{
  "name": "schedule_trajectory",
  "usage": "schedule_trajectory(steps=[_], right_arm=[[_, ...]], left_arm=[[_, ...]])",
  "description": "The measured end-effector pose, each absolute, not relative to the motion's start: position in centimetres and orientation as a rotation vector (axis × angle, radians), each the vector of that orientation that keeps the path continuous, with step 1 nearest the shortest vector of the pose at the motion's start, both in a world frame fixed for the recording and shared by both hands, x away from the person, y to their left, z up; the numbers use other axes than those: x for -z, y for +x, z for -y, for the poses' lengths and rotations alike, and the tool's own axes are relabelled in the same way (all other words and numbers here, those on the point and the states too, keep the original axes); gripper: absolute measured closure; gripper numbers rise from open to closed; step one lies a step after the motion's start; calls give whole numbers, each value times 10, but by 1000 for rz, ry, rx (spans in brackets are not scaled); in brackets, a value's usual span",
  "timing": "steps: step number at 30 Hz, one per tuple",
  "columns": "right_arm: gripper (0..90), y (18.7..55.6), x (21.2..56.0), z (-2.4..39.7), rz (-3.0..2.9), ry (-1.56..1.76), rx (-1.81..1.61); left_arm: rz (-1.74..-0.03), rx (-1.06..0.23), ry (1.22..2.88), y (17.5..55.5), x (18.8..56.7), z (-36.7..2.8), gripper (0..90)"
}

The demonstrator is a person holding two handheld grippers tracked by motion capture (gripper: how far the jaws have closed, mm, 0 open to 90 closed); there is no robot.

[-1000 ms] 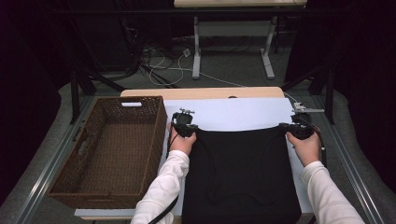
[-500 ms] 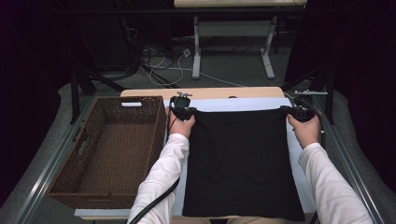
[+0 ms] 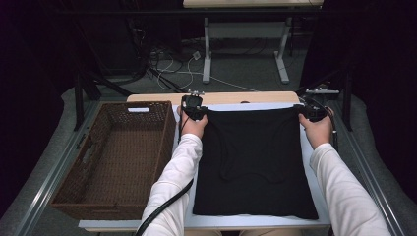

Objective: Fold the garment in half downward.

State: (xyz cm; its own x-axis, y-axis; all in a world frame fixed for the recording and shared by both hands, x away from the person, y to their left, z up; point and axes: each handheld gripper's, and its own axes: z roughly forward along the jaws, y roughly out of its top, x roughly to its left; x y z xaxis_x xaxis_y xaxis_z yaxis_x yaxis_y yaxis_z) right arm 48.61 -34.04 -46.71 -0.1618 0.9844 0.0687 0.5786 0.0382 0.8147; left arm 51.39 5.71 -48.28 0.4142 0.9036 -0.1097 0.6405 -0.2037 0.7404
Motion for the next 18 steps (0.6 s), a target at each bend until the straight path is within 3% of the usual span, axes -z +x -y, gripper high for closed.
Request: schedule_trajectory(steps=[18], right_arm=[[855,497,477,330,-1796,1590,-929]], left_arm=[[-1347,-433,1903,519,493,-61,835]])
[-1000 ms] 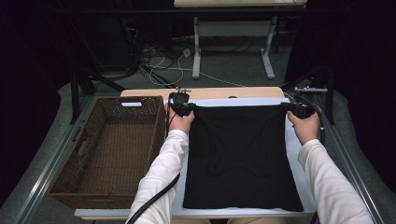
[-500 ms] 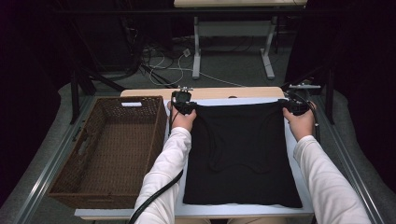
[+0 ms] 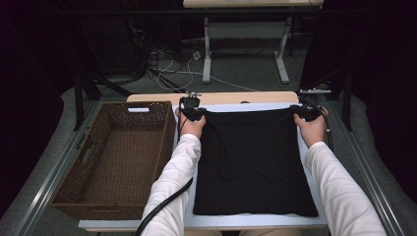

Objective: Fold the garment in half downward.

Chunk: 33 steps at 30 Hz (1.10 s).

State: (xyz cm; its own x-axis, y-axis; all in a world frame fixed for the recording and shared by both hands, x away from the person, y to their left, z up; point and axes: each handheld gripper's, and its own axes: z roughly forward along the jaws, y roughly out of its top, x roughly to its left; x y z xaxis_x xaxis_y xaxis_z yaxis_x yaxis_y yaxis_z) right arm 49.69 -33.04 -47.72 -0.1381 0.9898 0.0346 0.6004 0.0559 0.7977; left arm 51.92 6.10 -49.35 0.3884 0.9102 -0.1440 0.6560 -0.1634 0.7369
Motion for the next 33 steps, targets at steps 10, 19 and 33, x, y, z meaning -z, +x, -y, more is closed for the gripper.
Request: schedule_trajectory(steps=[10,19,33], right_arm=[[742,500,481,330,-1753,1639,-957],[458,498,481,331,-1729,1648,-908],[319,468,465,314,-1788,1583,-946]], left_arm=[[-1375,-437,1884,524,496,-61,749],[-1439,-468,1838,522,497,-66,391],[-1445,-331,1824,494,487,-53,88]])
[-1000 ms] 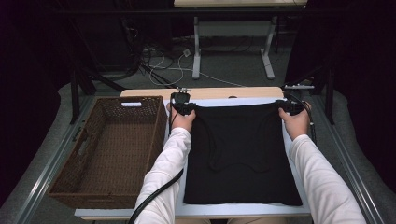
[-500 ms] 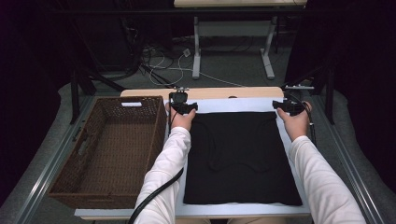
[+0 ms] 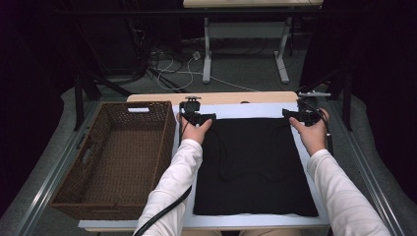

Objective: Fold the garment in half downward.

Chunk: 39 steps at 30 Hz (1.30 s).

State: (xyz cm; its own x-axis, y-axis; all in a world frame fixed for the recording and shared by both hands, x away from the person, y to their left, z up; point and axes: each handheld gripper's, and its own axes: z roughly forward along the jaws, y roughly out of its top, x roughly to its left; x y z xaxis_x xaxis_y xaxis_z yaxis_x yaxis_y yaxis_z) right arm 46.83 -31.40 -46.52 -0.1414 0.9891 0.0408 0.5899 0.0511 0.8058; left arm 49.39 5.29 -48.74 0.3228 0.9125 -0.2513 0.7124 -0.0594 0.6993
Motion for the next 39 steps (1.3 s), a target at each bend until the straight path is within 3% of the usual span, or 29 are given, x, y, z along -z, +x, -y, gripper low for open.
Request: schedule_trajectory(steps=[4,14,21,29,39], right_arm=[[293,453,466,311,-1804,1567,-961],[316,405,483,304,-1856,1542,-1039],[334,370,492,299,-1882,1455,-1094],[334,334,510,293,-1929,1481,-1104],[351,312,522,289,-1980,1496,-1095]], left_arm=[[-1417,-303,1846,478,484,-45,4],[-1340,-270,1873,431,490,-25,2],[-1258,-261,1922,403,502,-23,52],[-1223,-171,1857,373,509,-35,108],[-1190,-151,1837,355,521,-46,139]])
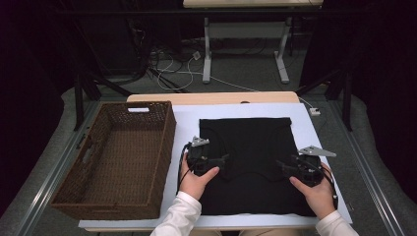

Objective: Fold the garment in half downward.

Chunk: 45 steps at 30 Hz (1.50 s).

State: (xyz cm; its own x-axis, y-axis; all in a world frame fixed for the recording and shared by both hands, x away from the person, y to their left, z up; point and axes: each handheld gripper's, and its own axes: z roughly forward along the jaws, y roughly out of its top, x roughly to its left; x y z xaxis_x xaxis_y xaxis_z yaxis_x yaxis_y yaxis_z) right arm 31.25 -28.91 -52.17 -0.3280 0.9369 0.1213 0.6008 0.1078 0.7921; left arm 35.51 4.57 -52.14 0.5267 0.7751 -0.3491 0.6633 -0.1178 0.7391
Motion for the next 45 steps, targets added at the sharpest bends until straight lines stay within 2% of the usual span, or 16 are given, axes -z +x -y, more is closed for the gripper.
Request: schedule_trajectory(steps=[4,9,12,17,27,30,36,40,45], right_arm=[[366,310,526,287,-1994,1502,-1075],[389,306,531,286,-1998,1520,-1079],[397,306,534,286,-2001,1523,-1058],[418,308,537,288,-2006,1565,-1071],[468,314,550,287,-2064,1592,-1027],[515,314,552,286,-2077,1593,-1016],[652,313,553,281,-2122,1583,-1007],[791,312,552,278,-2141,1566,-997],[851,311,550,280,-2161,1546,-1024]], left_arm=[[-1207,-127,1832,353,528,-49,142],[-1192,-118,1856,350,533,-47,237],[-1203,-113,1868,351,537,-44,254],[-1234,-66,1904,352,542,-39,345],[-1218,-40,1960,346,555,-23,457],[-1210,-37,1962,344,557,-22,494],[-1188,-61,1975,340,560,-19,638],[-1176,-57,1998,342,560,-18,742],[-1174,-48,2013,345,557,-21,803]])
